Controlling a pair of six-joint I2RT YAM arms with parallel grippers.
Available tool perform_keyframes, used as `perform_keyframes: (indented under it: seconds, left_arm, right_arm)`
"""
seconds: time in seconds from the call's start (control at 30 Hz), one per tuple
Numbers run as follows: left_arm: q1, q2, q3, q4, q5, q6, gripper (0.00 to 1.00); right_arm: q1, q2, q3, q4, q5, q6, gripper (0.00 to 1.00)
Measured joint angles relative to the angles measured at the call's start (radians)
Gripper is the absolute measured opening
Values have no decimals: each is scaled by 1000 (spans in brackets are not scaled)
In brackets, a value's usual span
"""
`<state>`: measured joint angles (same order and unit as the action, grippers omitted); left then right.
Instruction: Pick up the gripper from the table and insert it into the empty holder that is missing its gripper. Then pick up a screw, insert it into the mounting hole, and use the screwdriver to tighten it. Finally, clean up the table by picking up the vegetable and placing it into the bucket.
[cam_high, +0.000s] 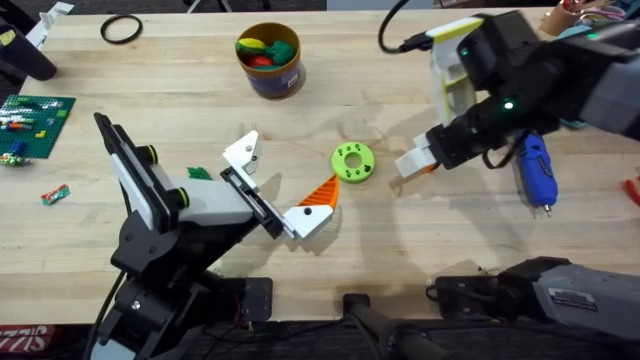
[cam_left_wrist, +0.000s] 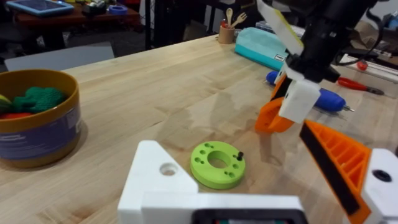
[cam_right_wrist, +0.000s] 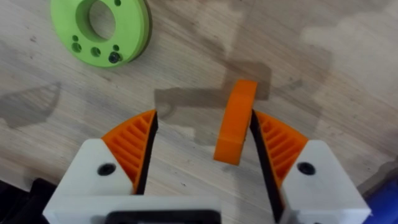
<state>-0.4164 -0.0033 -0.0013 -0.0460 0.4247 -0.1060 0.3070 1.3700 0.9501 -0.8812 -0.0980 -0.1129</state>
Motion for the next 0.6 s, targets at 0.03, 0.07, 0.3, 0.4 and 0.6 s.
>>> perform_keyframes:
  seconds: [0.03, 0.07, 0.3, 0.4, 0.6]
  left_arm:
    - [0, 3, 6, -4, 0, 0, 989]
    - [0, 4, 6, -4, 1, 0, 990]
    - [-1, 4, 6, -3, -2, -1, 990]
    - [-1, 4, 6, -3, -2, -1, 990]
    - [-1, 4, 6, -3, -3, -1, 990]
  right_arm:
    - [1, 11, 0, 0, 0, 0, 899]
    - [2, 17, 0, -3, 0, 1, 899]
    - [9, 38, 27, -18, 36, 5, 899]
    - [9, 36, 40, -32, 73, 5, 899]
    - [9, 36, 41, -59, 112, 5, 899]
